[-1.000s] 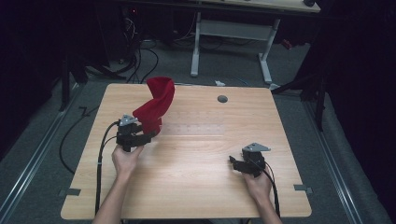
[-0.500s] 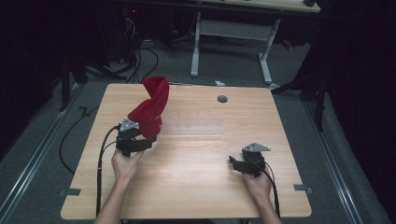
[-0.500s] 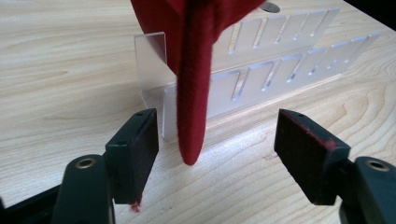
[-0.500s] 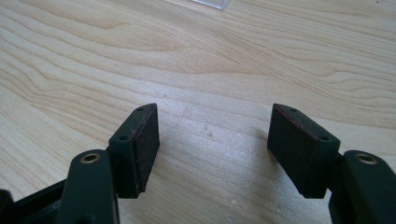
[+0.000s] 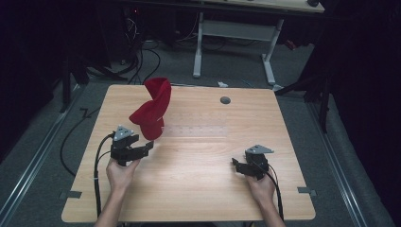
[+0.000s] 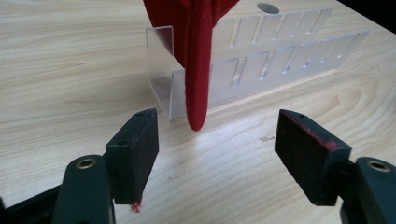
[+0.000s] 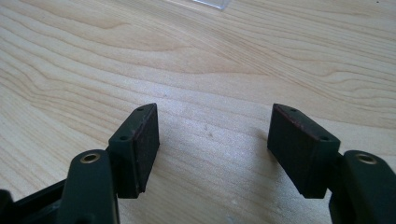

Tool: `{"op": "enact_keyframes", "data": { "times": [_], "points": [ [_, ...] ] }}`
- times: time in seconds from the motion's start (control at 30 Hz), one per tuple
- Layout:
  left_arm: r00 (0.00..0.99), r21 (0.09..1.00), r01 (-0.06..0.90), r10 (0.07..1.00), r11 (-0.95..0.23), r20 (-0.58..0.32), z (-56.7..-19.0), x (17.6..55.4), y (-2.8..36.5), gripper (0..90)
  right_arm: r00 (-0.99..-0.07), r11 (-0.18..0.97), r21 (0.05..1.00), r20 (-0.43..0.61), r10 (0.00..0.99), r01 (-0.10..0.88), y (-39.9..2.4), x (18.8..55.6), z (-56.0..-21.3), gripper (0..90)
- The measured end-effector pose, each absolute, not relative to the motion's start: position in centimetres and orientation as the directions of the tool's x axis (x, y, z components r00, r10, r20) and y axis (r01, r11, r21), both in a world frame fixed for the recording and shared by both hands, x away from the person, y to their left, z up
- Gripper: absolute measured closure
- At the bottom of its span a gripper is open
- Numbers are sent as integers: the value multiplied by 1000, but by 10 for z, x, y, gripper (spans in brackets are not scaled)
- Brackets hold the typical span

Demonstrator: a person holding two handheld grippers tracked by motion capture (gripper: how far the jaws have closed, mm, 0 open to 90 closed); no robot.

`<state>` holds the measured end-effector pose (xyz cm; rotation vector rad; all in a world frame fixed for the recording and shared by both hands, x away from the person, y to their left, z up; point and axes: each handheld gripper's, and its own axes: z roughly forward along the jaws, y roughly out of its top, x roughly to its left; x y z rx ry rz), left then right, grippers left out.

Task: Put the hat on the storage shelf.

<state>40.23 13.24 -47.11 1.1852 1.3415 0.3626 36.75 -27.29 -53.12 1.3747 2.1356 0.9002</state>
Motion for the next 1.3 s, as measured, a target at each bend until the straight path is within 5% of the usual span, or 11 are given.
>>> {"op": "enact_keyframes", "data": {
  "times": [1.3],
  "points": [
    [285,789,407,757,460,-588,-499,357,157,280,-408,294,724,-18,913,625,-273,367,-531,341]
  ]
}}
